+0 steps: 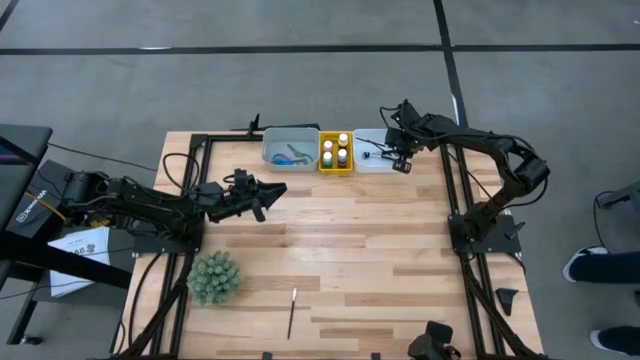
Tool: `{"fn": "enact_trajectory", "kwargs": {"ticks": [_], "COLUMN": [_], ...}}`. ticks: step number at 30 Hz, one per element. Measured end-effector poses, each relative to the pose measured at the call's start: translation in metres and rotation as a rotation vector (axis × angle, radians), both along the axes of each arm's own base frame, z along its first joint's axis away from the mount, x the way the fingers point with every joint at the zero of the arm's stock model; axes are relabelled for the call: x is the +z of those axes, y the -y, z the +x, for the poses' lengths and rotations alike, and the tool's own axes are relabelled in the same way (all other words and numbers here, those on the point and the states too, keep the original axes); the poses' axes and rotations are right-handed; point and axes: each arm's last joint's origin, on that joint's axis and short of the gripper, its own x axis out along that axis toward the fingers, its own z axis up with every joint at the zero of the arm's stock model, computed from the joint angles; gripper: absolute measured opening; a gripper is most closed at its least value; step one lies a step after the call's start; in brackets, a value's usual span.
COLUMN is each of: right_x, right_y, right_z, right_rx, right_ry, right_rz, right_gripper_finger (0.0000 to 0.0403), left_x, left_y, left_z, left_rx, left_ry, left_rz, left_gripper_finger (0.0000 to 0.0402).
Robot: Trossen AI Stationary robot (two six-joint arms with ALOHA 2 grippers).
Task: Pick & Place Paint Supplies
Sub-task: Put the black foundation brush into the white bin, then put the eyeshadow brush into the white bin
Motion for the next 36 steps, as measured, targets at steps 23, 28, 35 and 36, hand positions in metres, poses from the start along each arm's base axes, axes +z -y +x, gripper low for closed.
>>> {"fn": "enact_trajectory", "kwargs": {"ticks": [23,28,35,36], "right_x": [0.001,0.003,0.026,0.031], "right_y": [0.002,0.002,-0.008,-0.010], "right_z": [0.002,0.001,-0.002,-0.002], "right_rx": [-0.056,-0.066,-0.094,-0.103], "right_ry": [0.036,0.043,0.143,0.169], "right_rz": [-0.013,-0.014,-0.046,-0.046], "right_gripper_finger": [0.0052,0.0069,0.0072,0.0072], "left_x": [0.000,0.000,0.000,0.000], "left_y": [0.000,0.000,-0.001,-0.001], "left_z": [0.000,0.000,0.000,0.000], "left_rx": [0.015,0.015,0.019,0.019], "left_ry": [-0.002,-0.001,-0.002,-0.001], "left_rz": [0.001,0.001,0.001,0.001], "left_gripper_finger": [0.0088,0.0088,0.0088,0.0088]}}
